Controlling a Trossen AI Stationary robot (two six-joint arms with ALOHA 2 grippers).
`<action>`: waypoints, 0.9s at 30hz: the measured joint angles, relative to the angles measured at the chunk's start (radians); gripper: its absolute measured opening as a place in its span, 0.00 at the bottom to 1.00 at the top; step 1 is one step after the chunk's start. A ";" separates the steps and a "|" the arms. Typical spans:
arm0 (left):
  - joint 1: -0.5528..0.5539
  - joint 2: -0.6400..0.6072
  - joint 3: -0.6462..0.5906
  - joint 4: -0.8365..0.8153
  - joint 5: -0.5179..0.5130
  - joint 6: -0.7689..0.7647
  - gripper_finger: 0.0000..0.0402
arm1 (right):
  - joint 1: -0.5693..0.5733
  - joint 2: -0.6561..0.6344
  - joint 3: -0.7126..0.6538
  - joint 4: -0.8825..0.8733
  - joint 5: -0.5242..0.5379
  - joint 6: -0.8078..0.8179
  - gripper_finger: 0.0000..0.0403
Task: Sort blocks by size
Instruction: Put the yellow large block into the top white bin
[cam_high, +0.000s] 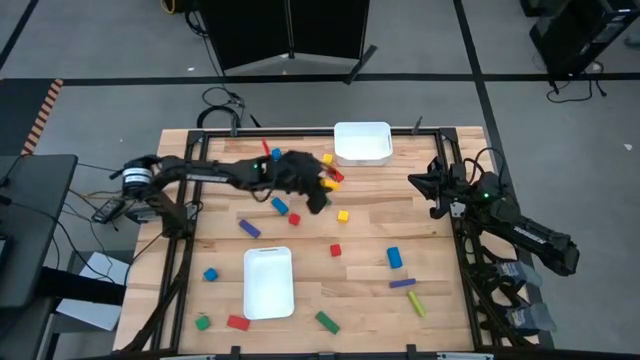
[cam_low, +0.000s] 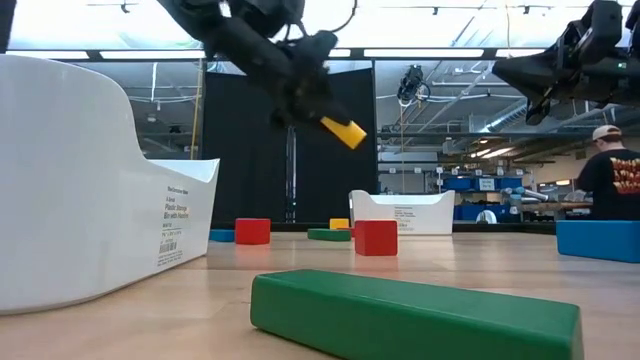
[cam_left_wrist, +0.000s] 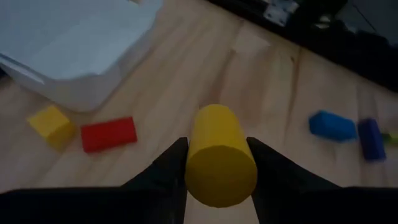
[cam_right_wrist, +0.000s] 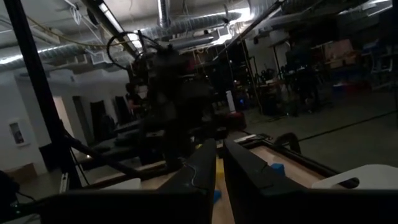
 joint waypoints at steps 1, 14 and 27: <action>0.009 0.018 0.020 -0.001 0.007 0.001 0.34 | 0.000 0.000 0.000 0.000 0.000 -0.005 0.10; -0.014 -0.028 0.098 -0.021 0.078 0.104 0.34 | 0.000 0.000 0.000 -0.020 0.003 -0.060 0.10; 0.136 0.049 0.104 0.119 -0.021 0.045 0.34 | 0.000 0.000 0.000 -0.011 0.036 -0.051 0.10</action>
